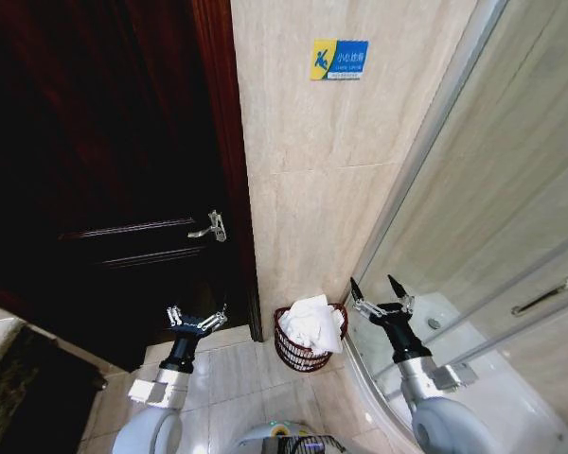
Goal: Discard the used towel into the hamper.
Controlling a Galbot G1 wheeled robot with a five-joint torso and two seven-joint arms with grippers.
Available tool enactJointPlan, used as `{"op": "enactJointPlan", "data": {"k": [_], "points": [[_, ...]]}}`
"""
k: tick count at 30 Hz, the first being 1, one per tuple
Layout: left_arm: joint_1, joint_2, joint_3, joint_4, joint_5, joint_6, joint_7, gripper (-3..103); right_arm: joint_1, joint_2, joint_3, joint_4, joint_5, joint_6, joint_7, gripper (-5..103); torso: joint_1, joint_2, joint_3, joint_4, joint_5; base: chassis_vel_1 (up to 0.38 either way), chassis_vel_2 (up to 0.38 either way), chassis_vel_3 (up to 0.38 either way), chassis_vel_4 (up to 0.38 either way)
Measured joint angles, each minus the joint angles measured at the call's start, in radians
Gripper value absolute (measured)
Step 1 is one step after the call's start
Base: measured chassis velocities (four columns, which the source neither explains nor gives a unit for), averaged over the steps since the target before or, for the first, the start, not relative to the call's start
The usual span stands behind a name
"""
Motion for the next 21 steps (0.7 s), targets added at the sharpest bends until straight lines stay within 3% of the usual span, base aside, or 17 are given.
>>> {"op": "enactJointPlan", "data": {"k": [21], "points": [[0.000, 0.000, 0.000, 0.000, 0.000, 0.000, 0.000, 100, 0.002, 0.000, -0.001, -0.005, -0.001, 0.001, -0.001, 100, 0.000, 0.000, 0.000, 0.0000, 0.0000, 0.000, 0.000, 0.000, 0.000]]}}
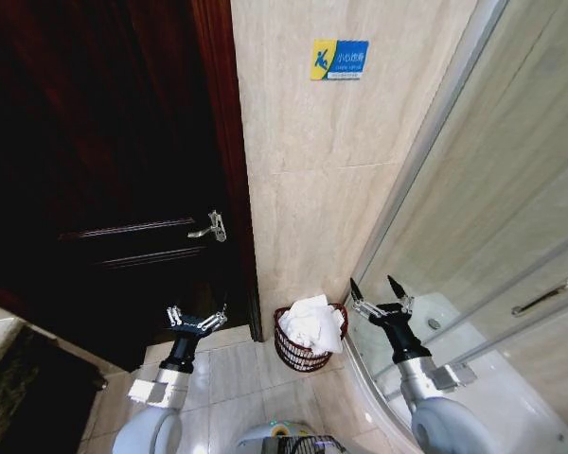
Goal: Discard the used towel into the hamper.
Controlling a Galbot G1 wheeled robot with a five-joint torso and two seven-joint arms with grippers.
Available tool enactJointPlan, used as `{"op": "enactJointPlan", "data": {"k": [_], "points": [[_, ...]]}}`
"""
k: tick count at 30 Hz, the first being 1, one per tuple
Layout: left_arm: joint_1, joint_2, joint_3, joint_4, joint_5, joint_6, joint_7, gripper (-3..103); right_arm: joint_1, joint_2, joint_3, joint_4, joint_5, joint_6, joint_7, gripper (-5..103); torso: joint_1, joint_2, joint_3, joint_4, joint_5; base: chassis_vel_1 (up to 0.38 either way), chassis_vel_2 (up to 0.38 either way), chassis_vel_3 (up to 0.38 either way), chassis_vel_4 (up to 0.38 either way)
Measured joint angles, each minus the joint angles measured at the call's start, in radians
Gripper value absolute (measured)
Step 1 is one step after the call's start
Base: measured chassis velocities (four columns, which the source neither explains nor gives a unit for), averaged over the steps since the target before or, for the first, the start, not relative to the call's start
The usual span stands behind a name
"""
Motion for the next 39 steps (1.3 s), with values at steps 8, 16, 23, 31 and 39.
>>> {"op": "enactJointPlan", "data": {"k": [8, 16, 23, 31, 39], "points": [[0.000, 0.000, 0.000, 0.000, 0.000, 0.000, 0.000, 100, 0.000, 0.000, 0.000, -0.001, 0.000, 0.000, 0.000, 100, 0.000, 0.000, 0.000, 0.0000, 0.0000, 0.000, 0.000, 0.000, 0.000], [0.000, 0.000, 0.000, 0.000, 0.000, 0.000, 0.000, 100, 0.001, 0.000, 0.000, -0.001, 0.000, 0.000, 0.000, 100, 0.000, 0.000, 0.000, 0.0000, 0.0000, 0.004, 0.004, 0.009, 0.014], [0.000, 0.000, 0.000, 0.000, 0.000, 0.000, 0.000, 100, 0.001, 0.000, 0.000, -0.001, 0.000, 0.000, 0.000, 100, 0.000, 0.000, 0.000, 0.0000, 0.0000, 0.039, 0.038, 0.042, 0.042], [0.000, 0.000, 0.000, 0.000, 0.000, 0.000, 0.000, 100, 0.001, 0.000, 0.000, -0.001, 0.000, 0.000, 0.000, 100, 0.000, 0.000, 0.000, 0.0002, -0.0001, 0.041, 0.043, 0.042, 0.044], [0.000, 0.000, 0.000, 0.000, 0.000, 0.000, 0.000, 100, 0.001, 0.000, 0.000, -0.001, 0.000, 0.000, 0.000, 100, 0.000, 0.000, 0.000, -0.0001, 0.0001, 0.000, 0.000, 0.000, 0.000]]}}
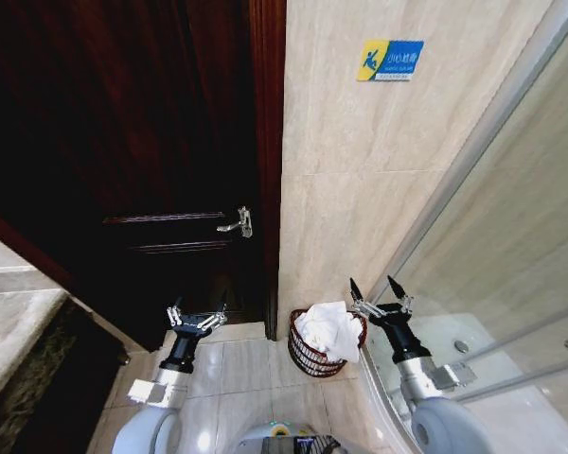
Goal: Discard the used towel into the hamper.
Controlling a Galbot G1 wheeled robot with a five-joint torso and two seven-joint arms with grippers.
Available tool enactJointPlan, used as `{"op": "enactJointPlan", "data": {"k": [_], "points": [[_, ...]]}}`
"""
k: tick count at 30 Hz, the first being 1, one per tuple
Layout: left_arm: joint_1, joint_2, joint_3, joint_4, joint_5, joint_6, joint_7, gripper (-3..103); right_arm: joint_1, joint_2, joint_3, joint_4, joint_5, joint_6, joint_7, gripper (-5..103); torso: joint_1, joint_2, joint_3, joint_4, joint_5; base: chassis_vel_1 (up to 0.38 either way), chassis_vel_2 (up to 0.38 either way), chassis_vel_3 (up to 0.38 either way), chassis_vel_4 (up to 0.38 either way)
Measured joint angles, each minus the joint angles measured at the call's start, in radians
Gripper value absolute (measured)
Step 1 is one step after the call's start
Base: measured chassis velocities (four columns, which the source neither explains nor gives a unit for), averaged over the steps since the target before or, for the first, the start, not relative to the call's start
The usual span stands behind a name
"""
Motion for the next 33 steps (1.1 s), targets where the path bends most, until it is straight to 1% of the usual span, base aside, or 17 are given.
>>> {"op": "enactJointPlan", "data": {"k": [26, 33], "points": [[0.000, 0.000, 0.000, 0.000, 0.000, 0.000, 0.000, 100, 0.000, 0.000, 0.000, 0.000, 0.000, 0.000, 0.000, 100, 0.000, 0.000, 0.000, -0.0001, 0.0001, 0.000, 0.000, 0.000, 0.000], [0.000, 0.000, 0.000, 0.000, 0.000, 0.000, 0.000, 100, 0.000, 0.000, 0.000, 0.000, 0.000, 0.000, 0.000, 100, 0.000, 0.000, 0.000, -0.0001, 0.0001, 0.091, 0.065, -0.075, -0.068]]}}
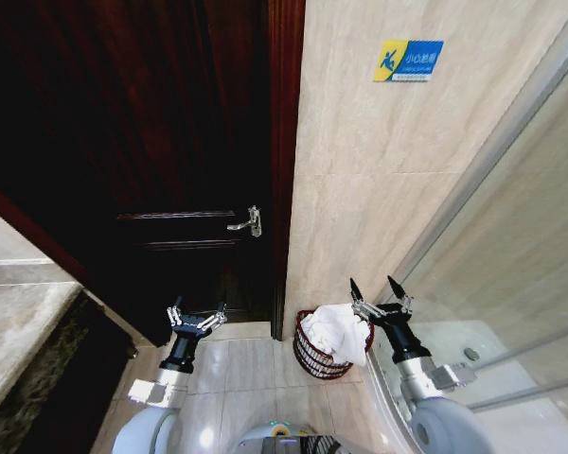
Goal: Discard the used towel into the hamper.
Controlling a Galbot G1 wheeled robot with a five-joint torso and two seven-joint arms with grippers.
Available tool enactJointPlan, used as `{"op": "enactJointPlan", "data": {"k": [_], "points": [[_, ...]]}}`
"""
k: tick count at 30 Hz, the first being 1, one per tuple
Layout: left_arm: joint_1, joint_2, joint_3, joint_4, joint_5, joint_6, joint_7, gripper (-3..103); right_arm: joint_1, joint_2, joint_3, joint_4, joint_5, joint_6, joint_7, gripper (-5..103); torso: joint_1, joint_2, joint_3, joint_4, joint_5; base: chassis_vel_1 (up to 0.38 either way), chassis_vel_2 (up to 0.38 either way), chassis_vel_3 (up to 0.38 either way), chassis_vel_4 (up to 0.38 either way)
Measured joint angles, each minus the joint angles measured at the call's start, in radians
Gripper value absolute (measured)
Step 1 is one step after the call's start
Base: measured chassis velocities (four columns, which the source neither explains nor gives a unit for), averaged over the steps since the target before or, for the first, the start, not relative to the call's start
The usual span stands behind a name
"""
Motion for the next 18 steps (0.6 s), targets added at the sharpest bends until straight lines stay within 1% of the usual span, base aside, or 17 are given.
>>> {"op": "enactJointPlan", "data": {"k": [3, 7, 8, 9, 18], "points": [[0.000, 0.000, 0.000, 0.000, 0.000, 0.000, 0.000, 100, 0.000, 0.000, 0.000, 0.000, 0.000, 0.000, 0.000, 100, 0.000, 0.000, 0.000, 0.0001, 0.0000, 0.166, 0.147, -0.173, -0.171], [0.000, 0.001, 0.000, 0.000, 0.000, 0.000, 0.000, 100, 0.000, 0.000, 0.000, 0.000, 0.000, 0.000, 0.000, 100, 0.000, 0.000, 0.000, 0.0000, -0.0013, 0.125, 0.135, -0.113, -0.129], [0.000, 0.001, 0.000, 0.000, 0.000, 0.000, 0.000, 100, 0.000, 0.000, 0.000, 0.000, 0.000, 0.000, 0.000, 100, 0.000, 0.000, 0.000, 0.0000, -0.0004, 0.093, 0.051, -0.068, -0.093], [0.000, 0.001, 0.000, 0.000, 0.000, 0.000, 0.000, 100, 0.000, 0.000, 0.000, 0.000, 0.000, 0.000, 0.000, 100, 0.000, 0.000, 0.000, 0.0000, -0.0004, 0.093, 0.051, -0.068, -0.093], [0.000, 0.000, 0.000, 0.000, 0.000, 0.000, 0.000, 100, 0.000, 0.000, 0.000, 0.000, 0.000, 0.000, 0.000, 100, 0.000, 0.000, 0.000, 0.0000, 0.0003, -0.016, -0.021, 0.018, 0.014]]}}
